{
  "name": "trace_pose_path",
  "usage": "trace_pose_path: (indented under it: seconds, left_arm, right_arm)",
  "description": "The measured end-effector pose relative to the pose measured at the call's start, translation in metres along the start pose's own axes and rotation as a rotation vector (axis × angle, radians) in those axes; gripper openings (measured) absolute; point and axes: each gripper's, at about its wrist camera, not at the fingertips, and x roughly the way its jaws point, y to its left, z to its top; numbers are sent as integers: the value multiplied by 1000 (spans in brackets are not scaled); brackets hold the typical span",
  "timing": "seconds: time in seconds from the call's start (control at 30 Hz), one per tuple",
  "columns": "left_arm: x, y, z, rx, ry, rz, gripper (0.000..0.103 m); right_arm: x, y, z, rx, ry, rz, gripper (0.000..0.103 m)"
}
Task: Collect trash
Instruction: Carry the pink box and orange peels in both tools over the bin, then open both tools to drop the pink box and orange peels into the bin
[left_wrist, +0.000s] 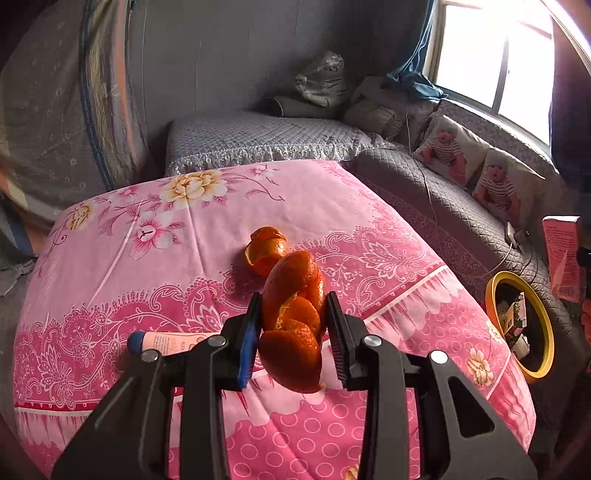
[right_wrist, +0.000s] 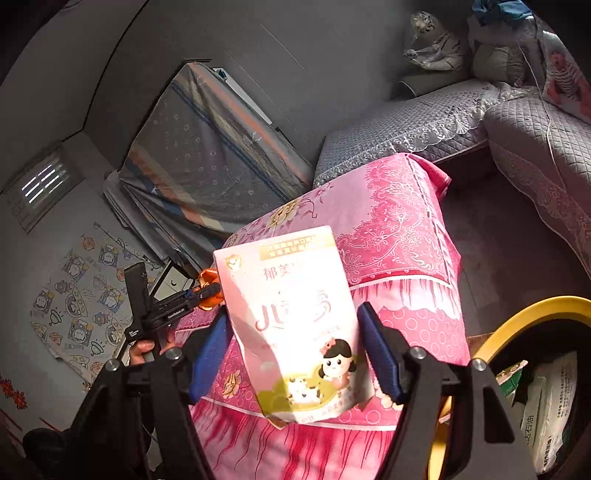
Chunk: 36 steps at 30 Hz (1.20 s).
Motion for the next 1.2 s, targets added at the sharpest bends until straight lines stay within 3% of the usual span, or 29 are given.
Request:
trace_pose_path:
  seconds: [0.3, 0.37, 0.47, 0.63, 0.97, 1.07, 1.17, 1.2]
  left_arm:
    - [-14, -124, 14, 175, -52, -149, 32]
    - [-10, -155, 14, 217, -53, -197, 32]
    - [1, -199, 13, 276, -38, -272, 32]
    - [22, -264, 6, 360, 7, -374, 32]
    - [73, -347, -7, 431, 113, -471, 33]
    - [84, -350, -6, 377, 138, -491, 40]
    - [85, -338, -5, 307, 121, -494, 69]
    - [83, -332, -4, 292, 97, -481, 73]
  right_arm:
    - [-62, -37, -21, 79, -125, -93, 65]
    - [-78, -47, -28, 93, -165, -161, 65]
    - [-101, -67, -40, 120, -219, -272, 65]
    - [-133, -104, -60, 218, -265, -352, 65]
    - [-149, -159, -89, 357, -268, -422, 68]
    - [-147, -169, -91, 390, -266, -444, 71]
    - [-155, -178, -92, 434, -286, -463, 76]
    - [-159, -179, -92, 439, -299, -476, 78]
